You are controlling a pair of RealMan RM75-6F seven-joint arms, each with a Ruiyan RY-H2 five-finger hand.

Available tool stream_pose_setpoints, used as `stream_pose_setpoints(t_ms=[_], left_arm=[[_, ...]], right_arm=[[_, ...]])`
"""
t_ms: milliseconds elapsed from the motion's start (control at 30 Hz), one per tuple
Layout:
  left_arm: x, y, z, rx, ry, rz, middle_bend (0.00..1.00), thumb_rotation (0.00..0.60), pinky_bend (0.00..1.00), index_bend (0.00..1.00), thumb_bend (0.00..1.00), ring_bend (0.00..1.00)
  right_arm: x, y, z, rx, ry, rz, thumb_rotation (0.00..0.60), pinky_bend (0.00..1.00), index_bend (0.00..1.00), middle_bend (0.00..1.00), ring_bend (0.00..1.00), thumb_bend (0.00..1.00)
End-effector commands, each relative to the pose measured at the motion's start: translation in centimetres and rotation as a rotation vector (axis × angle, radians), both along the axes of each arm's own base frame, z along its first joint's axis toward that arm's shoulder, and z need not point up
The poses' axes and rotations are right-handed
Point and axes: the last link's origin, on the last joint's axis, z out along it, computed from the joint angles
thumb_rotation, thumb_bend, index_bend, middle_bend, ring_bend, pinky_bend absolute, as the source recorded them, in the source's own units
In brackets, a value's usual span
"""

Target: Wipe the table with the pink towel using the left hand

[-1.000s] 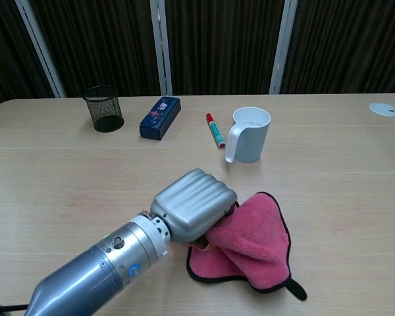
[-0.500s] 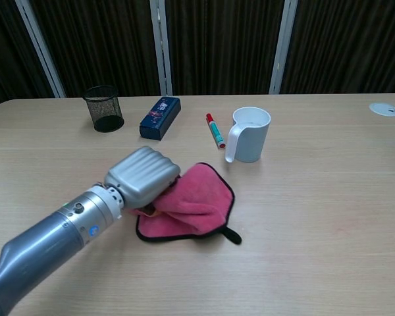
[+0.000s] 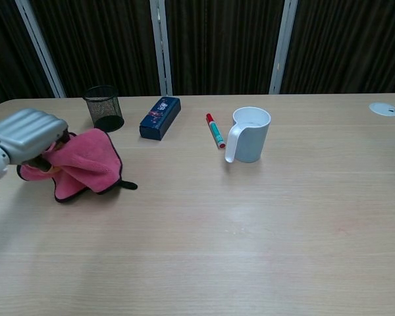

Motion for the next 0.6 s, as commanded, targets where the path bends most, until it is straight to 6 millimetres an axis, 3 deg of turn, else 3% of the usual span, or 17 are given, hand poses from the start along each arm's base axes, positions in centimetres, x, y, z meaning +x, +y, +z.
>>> stream_pose_setpoints(t_ms=[33, 100, 167, 267, 367, 500, 600], left_arm=[[-1.4, -0.7, 2.9, 0.027, -0.045, 0.033, 0.51, 0.6, 0.5, 0.73, 0.33, 0.49], [-1.8, -1.1, 4.0, 0.033, -0.036, 0.029, 0.43, 0.6, 0.41, 0.64, 0.26, 0.41], [-2.2, -1.4, 4.8, 0.029, -0.041, 0.041, 0.24, 0.6, 0.25, 0.47, 0.12, 0.22], [-2.7, -1.8, 5.4, 0.013, -0.068, 0.081, 0.02, 0.6, 0.07, 0.26, 0.01, 0.01], [-2.6, -2.2, 6.1, 0.022, -0.114, 0.098, 0.0, 0.6, 0.0, 0.16, 0.0, 0.0], [-2.4, -3.1, 7.0, 0.041, -0.17, 0.087, 0.0, 0.6, 0.0, 0.14, 0.0, 0.0], [-2.5, -5.3, 8.1, 0.06, -0.305, 0.149, 0.0, 0.6, 0.0, 0.14, 0.0, 0.0]], right_arm=[[0.2, 0.1, -0.1, 0.003, 0.007, 0.012, 0.6, 0.0, 0.0, 0.0, 0.0, 0.0], [0.4, 0.1, -0.2, 0.0, 0.009, 0.02, 0.6, 0.0, 0.0, 0.0, 0.0, 0.0], [0.5, 0.1, -0.2, 0.0, 0.007, 0.023, 0.6, 0.0, 0.0, 0.0, 0.0, 0.0], [0.6, 0.2, -0.3, 0.005, 0.01, 0.026, 0.6, 0.0, 0.0, 0.0, 0.0, 0.0], [0.8, 0.2, -0.5, 0.012, 0.015, 0.032, 0.6, 0.0, 0.0, 0.0, 0.0, 0.0], [0.9, 0.3, -0.7, 0.019, 0.02, 0.035, 0.6, 0.0, 0.0, 0.0, 0.0, 0.0], [0.8, 0.3, -0.8, 0.021, 0.02, 0.037, 0.6, 0.0, 0.0, 0.0, 0.0, 0.0]])
